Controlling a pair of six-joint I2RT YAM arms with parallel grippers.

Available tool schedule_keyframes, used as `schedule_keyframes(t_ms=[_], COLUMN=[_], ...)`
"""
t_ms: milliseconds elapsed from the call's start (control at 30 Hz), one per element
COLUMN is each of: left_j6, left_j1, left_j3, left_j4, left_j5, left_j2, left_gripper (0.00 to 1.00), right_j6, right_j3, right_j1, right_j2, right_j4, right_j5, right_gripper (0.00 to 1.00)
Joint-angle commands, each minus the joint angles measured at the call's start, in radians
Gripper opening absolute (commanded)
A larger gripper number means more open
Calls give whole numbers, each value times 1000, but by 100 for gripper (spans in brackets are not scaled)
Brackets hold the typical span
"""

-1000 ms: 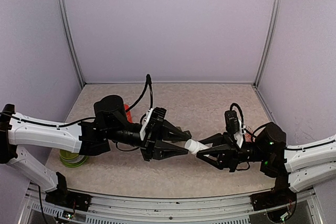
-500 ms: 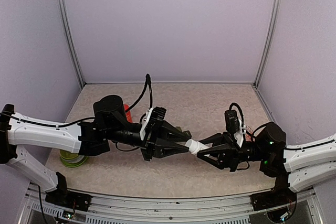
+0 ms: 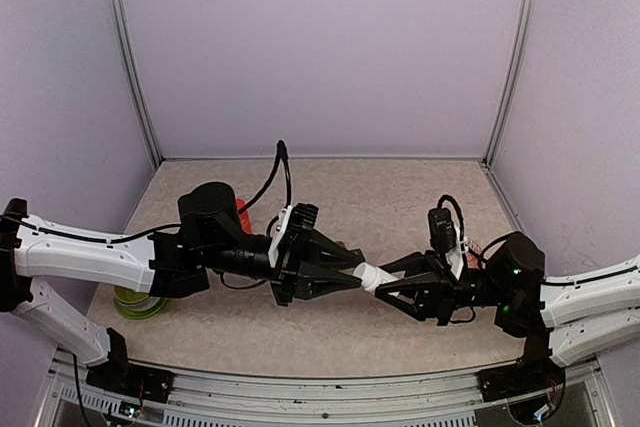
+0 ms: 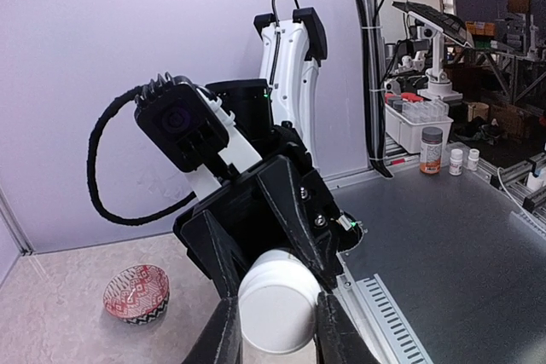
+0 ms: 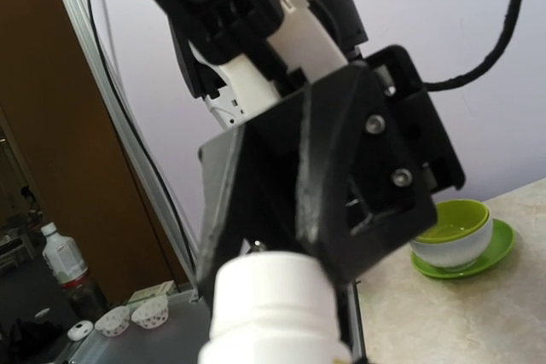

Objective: Sort the pills into containers
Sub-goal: Unscrew the lid of the pill bottle from the pill bottle.

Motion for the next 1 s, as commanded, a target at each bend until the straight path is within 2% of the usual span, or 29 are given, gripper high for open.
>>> schedule_keyframes(t_ms=[0,133,200,233,400,600,800,867,933,967], left_j6=[-2,-40,-92,-122,-330,-628,-748,-746,-721,-702], left_j1=[-18,-19,-21,-21,-21,-16,-19,-19,-18,-17], left_j3=[26,47,62,71,111,127,142,141,132,122], left_j4=[-34,-44,-50,-63,-91,-101,-94,-84,-60,-45], left_j5=[4,-16,-67,-96,-195,-261,-245,-245,-250,-254], left_j2=[22,40,54,64,115,139,155,152,139,132], left_gripper=[23,12,4,3,2,4,14,27,50,58], right_j6=[-1,-39,-83,-115,-274,-426,-488,-482,-455,-435], right_j3=[30,46,51,53,63,62,75,77,72,66], right_j1=[-12,-13,-13,-13,-13,-12,-10,-10,-10,-9], right_j2=[-2,-11,-26,-35,-94,-176,-239,-255,-261,-262], right_j4=[4,-55,-104,-137,-281,-363,-434,-449,-444,-433], right_j5=[32,56,86,104,214,311,381,380,364,353], right_gripper=[12,11,10,10,9,9,9,9,9,9])
